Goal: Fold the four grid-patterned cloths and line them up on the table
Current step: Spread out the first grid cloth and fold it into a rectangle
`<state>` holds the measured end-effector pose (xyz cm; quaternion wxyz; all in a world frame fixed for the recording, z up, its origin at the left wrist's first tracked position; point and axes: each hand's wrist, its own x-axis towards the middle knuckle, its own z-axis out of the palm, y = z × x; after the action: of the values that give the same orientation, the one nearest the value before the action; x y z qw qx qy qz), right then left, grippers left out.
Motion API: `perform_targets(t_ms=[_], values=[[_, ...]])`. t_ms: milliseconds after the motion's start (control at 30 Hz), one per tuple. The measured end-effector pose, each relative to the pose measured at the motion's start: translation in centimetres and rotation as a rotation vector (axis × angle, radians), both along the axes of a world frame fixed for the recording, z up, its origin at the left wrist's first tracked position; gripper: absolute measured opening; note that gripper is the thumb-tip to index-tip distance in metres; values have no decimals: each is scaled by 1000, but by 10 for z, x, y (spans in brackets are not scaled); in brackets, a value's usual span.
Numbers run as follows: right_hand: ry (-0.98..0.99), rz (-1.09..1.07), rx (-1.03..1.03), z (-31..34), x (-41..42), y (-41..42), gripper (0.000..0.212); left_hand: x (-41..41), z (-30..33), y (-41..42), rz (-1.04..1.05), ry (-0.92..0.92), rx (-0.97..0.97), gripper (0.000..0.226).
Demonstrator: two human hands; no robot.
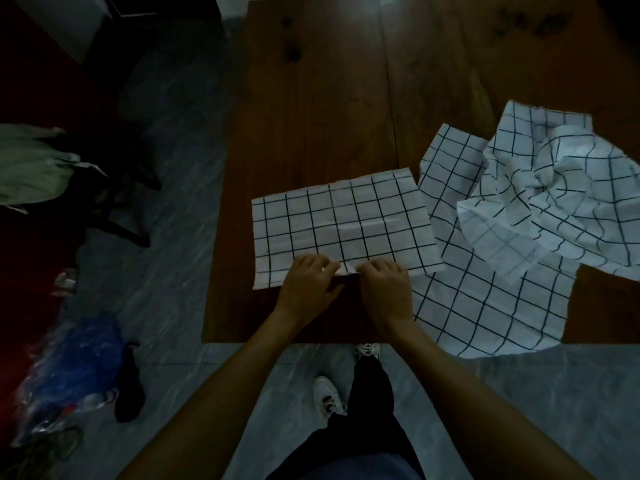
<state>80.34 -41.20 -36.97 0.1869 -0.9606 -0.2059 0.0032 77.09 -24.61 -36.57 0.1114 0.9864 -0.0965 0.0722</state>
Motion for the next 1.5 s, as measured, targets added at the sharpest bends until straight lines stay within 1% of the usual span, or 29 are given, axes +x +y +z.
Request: perform_targets(t_ms=[33, 100, 233, 333, 433, 533, 600, 667, 700, 800, 900, 967, 1033, 1133, 1233, 1300, 1333, 1433, 1500], values=[[0, 2, 10, 1, 1, -1, 14, 1, 1, -1, -3, 2, 1, 24], [-21, 6, 26, 3, 2, -3, 13, 3, 5, -4, -8, -26, -8, 10], [-68, 5, 54, 15, 6, -2, 13, 5, 13, -14, 32, -69, -86, 1], [-83, -5, 91, 31, 18, 1, 10, 4, 24, -20, 51, -69, -145, 18], [-122, -23, 140, 52, 30, 3, 13, 6, 43, -32, 77, -11, -241, 26], [-122, -42, 241, 72, 43, 0, 18, 14, 71, -38, 202, 17, -449, 26], [-81, -38, 273, 87, 52, -5, 24, 22, 87, -34, 334, 30, -586, 19], [-64, -37, 296, 104, 59, -10, 24, 32, 101, -26, 420, 86, -604, 14], [-58, -36, 320, 113, 62, -13, 25, 37, 107, -21, 418, 113, -561, 20], [-48, -1, 424, 136, 70, -23, 23, 49, 122, -11, 261, 194, -352, 46], [-38, 70, 483, 156, 77, -34, 23, 59, 138, -11, 74, 179, -285, 57], [-39, 89, 546, 171, 77, -38, 22, 66, 143, -16, -11, 171, -255, 60], [-15, 80, 598, 183, 75, -42, 30, 73, 144, -20, -49, 184, -255, 49], [12, 90, 633, 188, 77, -51, 37, 77, 146, -22, -83, 166, -336, 32], [50, 69, 687, 186, 82, -57, 32, 76, 144, -23, -92, 40, -472, 23], [73, 42, 693, 189, 82, -57, 38, 77, 141, -21, -82, -1, -505, 20], [83, 39, 704, 189, 82, -56, 37, 79, 141, -21, -81, -11, -507, 19], [113, 69, 797, 192, 84, -52, 23, 83, 147, -24, -114, -15, -489, 17], [149, 68, 852, 192, 90, -49, 20, 86, 147, -27, -141, -22, -458, 19]])
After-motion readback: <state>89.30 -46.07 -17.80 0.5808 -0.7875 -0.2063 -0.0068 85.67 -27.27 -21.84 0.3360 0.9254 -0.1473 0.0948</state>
